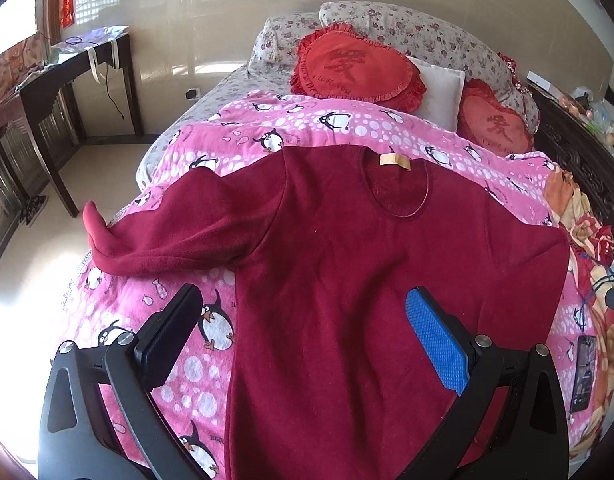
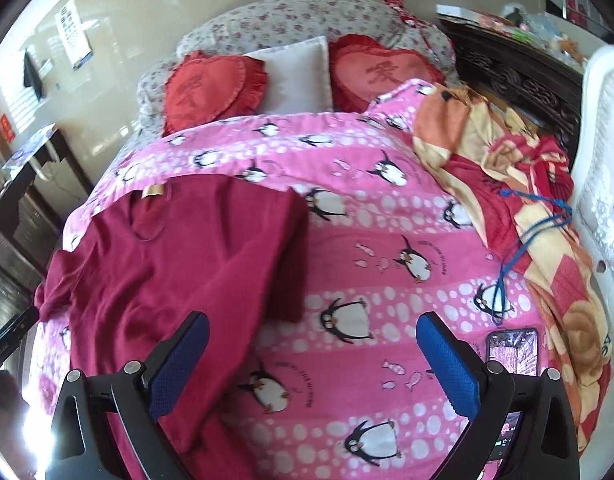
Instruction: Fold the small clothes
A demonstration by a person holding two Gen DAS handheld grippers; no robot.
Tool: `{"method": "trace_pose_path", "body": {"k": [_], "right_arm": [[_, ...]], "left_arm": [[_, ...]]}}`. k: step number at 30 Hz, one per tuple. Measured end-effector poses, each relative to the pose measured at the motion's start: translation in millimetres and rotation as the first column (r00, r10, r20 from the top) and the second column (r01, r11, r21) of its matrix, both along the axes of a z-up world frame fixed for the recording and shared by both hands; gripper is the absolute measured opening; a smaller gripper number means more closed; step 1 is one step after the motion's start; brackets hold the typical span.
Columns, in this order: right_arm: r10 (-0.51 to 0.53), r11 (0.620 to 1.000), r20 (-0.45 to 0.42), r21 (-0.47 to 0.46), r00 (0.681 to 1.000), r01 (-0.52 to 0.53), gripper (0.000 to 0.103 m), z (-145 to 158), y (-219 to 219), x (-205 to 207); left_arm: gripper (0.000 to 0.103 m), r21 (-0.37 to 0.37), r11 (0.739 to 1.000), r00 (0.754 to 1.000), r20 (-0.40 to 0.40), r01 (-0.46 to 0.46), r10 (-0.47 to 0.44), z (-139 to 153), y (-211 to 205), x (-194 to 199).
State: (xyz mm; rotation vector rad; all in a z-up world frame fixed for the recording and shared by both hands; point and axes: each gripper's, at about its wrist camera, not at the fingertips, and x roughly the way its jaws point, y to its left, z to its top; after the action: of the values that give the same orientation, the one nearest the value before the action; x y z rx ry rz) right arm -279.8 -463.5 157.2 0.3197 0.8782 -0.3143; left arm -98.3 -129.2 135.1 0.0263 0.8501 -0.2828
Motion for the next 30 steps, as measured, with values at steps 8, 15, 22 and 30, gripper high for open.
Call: {"method": "trace_pose_path", "body": {"k": [8, 15, 22, 30], "right_arm": [[0.129, 0.989, 0.025, 0.066, 0.991, -0.131, 0.103, -1, 55, 38], [0.196, 0.98, 0.013, 0.041, 0.981, -0.196, 0.103, -12, 87, 74], [0.231, 0.973, 0.007, 0.0, 0.973, -0.231, 0.103, -18, 104, 94], [0.256, 0.967, -0.017, -0.007, 0.967, -0.256, 0.103, -28, 113, 109]], "left_arm": [[0.102, 0.007, 1.0, 1.0, 0.004, 0.0, 0.0, 3, -6, 2], [0.102, 0.036, 0.999, 1.0, -0.012, -0.008, 0.009, -6, -9, 7], [0.102, 0.06, 0.998, 1.0, -0.025, -0.017, 0.018, -15, -6, 14], [0.102, 0.058, 0.998, 0.999, -0.042, -0.033, 0.035, -22, -2, 22]]}}
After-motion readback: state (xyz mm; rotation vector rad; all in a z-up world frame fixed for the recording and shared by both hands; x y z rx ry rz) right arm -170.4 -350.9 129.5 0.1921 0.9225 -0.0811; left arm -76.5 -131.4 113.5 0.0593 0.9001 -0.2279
